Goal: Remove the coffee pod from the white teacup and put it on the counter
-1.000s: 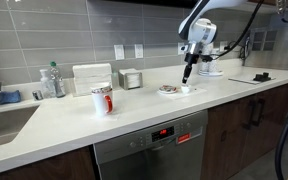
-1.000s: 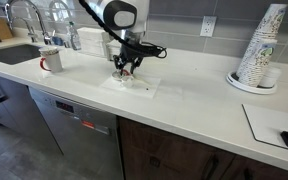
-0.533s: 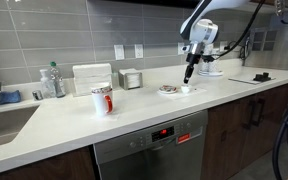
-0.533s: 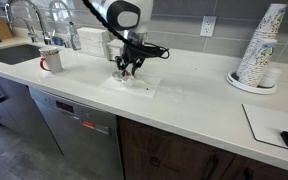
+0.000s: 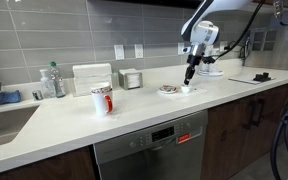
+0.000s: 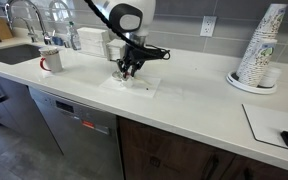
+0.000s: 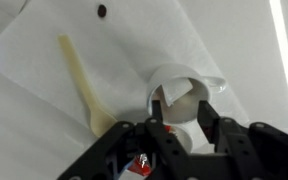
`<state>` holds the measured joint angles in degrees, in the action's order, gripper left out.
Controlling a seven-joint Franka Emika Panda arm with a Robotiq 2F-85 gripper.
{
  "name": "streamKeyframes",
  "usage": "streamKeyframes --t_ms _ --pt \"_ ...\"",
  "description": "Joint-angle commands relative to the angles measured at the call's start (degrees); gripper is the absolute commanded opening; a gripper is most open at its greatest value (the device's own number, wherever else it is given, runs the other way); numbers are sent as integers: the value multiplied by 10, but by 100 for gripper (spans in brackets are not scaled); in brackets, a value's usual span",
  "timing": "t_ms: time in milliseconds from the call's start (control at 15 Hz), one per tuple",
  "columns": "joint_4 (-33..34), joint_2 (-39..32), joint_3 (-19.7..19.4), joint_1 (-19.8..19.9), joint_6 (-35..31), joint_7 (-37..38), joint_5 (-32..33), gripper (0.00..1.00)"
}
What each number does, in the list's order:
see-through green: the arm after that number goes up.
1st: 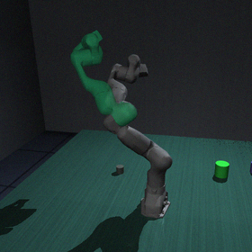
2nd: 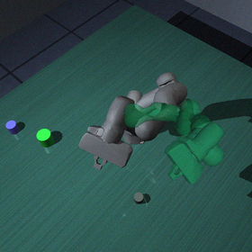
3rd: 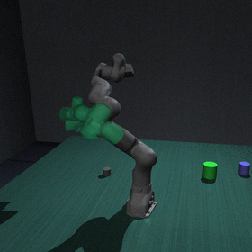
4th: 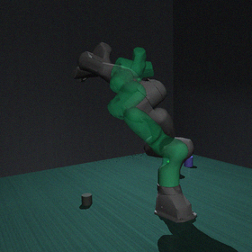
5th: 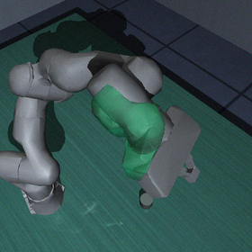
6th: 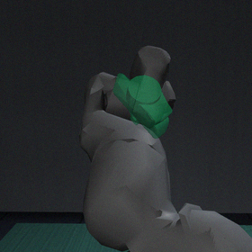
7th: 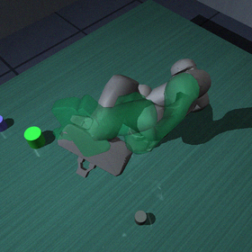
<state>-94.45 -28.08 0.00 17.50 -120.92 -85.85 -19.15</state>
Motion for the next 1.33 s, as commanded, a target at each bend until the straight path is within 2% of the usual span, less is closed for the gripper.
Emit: streamKeyframes --t_ms 0,67,267,333,400,733,800,1000,1267 --pt "14 -12 15 16 13 -39 -26 39" --pt "15 -13 15 17 17 -43 -28 38" --pt "15 -14 13 16 15 -50 -30 27" --pt "15 -15 13 16 16 -52 -29 31" --pt "15 -15 12 16 16 -54 -29 27" --pt "15 -19 10 19 12 -66 -25 28" --pt "15 -20 10 19 12 -67 -25 25" --pt "14 -20 10 20 9 -71 -24 1" --pt "10 -12 10 18 11 -75 -22 0"
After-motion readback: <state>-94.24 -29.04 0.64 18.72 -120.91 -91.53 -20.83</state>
